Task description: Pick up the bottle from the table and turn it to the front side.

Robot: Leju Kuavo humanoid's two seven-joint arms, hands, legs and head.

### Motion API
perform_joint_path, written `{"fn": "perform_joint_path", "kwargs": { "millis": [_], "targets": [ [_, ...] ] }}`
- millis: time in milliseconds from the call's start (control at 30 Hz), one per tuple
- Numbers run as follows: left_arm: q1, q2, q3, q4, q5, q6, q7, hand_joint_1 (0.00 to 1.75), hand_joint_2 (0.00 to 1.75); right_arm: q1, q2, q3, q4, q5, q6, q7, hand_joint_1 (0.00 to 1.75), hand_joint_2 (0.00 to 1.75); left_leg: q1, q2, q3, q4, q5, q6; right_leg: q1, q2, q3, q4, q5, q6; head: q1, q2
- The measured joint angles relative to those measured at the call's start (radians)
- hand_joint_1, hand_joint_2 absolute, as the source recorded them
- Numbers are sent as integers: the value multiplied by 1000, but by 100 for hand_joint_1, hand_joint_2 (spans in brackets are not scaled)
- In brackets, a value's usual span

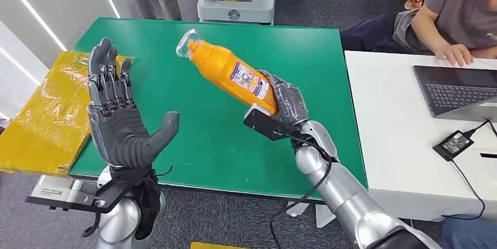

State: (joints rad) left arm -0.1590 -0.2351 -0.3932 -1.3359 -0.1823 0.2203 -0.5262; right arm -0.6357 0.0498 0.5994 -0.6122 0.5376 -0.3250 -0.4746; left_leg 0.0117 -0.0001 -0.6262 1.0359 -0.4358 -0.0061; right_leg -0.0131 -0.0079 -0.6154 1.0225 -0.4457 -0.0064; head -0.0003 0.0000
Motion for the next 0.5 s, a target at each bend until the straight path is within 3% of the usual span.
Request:
{"fn": "perform_joint_path", "kwargs": {
  "millis": [167,300,500],
  "targets": [
    [-4,-10,9,0,15,-7,-3,0,175,157,27,-89,-212,-22,-184,-60,175,175,0,0,0,0,-1,0,0,0,0,0,0,0,0,0],
    [-5,-16,14,0,24,-15,-10,0,175,259,45,-146,-348,-105,-212,-148,175,175,0,1,0,0,-1,0,0,0,0,0,0,0,0,0],
    [-5,-17,14,1,30,-25,-12,0,175,343,59,-183,-460,-163,-224,-213,175,175,0,1,0,0,-1,0,0,1,0,0,0,0,0,0]
  ]
}}
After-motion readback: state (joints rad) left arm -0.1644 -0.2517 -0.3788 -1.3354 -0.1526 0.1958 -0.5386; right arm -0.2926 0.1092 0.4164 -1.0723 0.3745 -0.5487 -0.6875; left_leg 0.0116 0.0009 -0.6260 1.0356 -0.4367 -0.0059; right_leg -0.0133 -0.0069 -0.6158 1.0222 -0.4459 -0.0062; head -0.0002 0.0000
